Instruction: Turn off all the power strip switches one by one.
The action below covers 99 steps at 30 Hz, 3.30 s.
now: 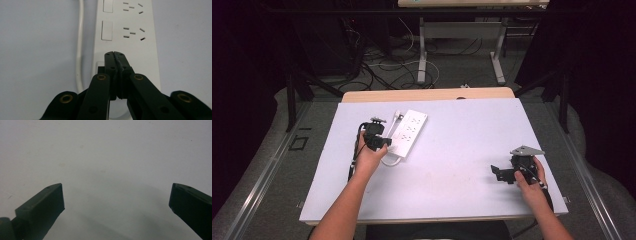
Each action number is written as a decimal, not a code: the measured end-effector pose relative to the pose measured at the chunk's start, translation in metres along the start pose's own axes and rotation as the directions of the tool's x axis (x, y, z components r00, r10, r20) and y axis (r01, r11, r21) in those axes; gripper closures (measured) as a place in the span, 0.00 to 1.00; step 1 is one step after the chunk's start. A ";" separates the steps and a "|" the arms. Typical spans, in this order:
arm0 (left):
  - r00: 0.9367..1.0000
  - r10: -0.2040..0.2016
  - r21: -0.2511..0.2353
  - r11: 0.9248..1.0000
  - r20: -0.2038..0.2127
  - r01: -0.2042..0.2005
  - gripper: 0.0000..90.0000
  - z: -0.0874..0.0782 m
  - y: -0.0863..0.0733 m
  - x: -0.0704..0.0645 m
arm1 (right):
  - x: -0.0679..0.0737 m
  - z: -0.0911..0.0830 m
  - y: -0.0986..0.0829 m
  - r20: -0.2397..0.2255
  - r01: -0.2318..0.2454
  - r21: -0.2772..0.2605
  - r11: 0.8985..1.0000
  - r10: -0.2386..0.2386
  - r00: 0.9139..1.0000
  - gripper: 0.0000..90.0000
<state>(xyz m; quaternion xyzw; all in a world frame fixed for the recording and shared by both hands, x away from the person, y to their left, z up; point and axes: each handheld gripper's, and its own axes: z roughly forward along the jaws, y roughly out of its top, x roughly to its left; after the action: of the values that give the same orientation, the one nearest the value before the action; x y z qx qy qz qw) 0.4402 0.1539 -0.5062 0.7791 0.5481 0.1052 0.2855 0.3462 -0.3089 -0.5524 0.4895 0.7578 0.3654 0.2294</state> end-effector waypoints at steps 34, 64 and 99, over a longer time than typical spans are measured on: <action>1.000 -0.012 0.062 0.998 -0.005 0.012 1.00 0.014 -0.001 -0.003 | 0.002 0.001 0.000 -0.009 0.006 0.008 1.000 -0.006 1.000 0.00; 0.999 -0.036 0.040 0.999 -0.007 0.037 1.00 0.009 0.021 -0.008 | 0.001 0.002 -0.001 -0.009 0.001 0.008 1.000 -0.001 1.000 0.00; 0.998 -0.053 0.036 0.998 -0.031 0.054 1.00 0.017 0.065 -0.008 | 0.000 0.004 -0.001 -0.016 -0.010 0.012 1.000 0.010 1.000 0.00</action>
<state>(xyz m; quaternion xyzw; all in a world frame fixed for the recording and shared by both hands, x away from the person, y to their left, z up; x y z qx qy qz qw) 0.4970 0.1257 -0.4821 0.7675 0.5749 0.0991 0.2657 0.3481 -0.3076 -0.5559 0.4917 0.7593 0.3660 0.2185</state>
